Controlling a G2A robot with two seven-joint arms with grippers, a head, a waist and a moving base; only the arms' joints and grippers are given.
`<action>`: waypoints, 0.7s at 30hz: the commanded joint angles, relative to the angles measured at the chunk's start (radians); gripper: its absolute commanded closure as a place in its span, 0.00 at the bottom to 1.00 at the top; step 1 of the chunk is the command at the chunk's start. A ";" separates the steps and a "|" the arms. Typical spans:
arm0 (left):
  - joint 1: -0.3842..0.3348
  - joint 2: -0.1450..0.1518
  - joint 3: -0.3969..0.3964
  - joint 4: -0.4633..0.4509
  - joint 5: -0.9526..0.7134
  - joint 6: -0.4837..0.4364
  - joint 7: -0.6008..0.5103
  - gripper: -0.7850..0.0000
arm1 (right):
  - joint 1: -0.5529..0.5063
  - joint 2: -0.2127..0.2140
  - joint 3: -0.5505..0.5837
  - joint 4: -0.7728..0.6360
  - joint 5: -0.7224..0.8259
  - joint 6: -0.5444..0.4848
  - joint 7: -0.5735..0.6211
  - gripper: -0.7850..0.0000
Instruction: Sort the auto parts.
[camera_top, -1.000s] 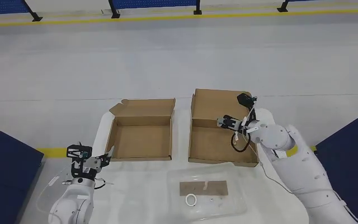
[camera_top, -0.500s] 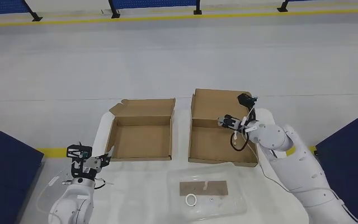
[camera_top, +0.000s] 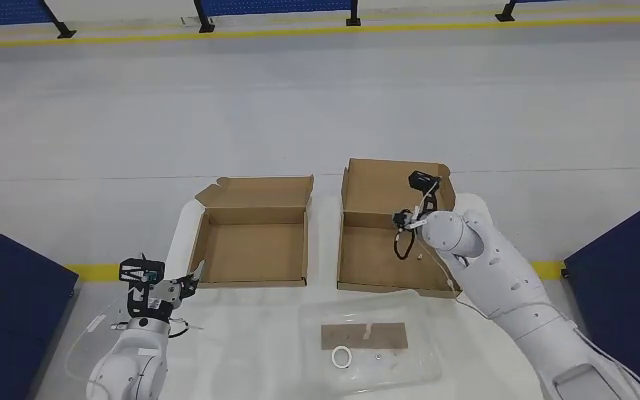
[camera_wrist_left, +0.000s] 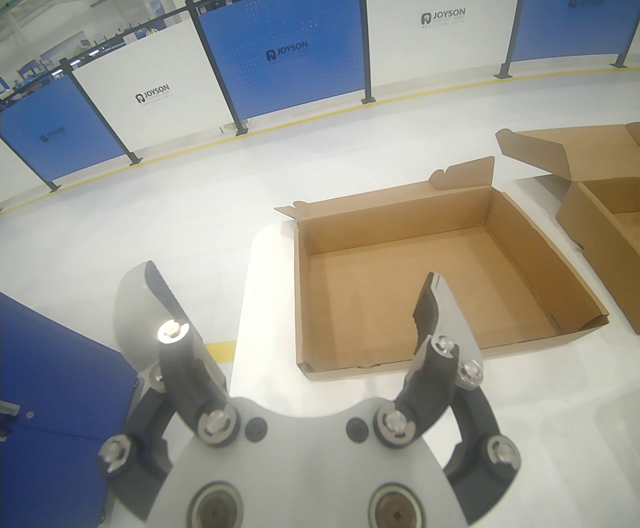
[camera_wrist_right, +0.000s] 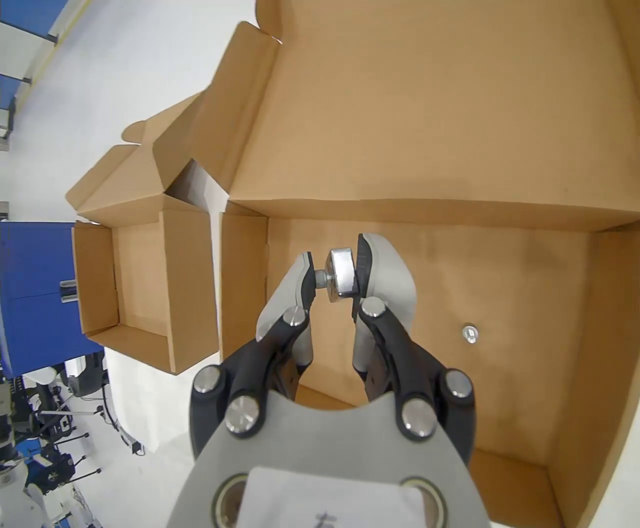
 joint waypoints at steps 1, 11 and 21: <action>0.000 0.000 0.000 0.000 0.000 0.000 0.000 0.00 | 0.014 -0.013 -0.027 0.035 -0.001 0.000 0.000 1.00; 0.000 0.000 0.000 0.000 0.000 0.000 0.000 0.00 | 0.023 -0.019 -0.031 0.048 0.009 -0.010 -0.009 1.00; 0.000 0.000 0.000 0.000 0.000 0.000 0.000 0.00 | -0.051 0.003 0.002 -0.090 -0.092 0.030 0.067 1.00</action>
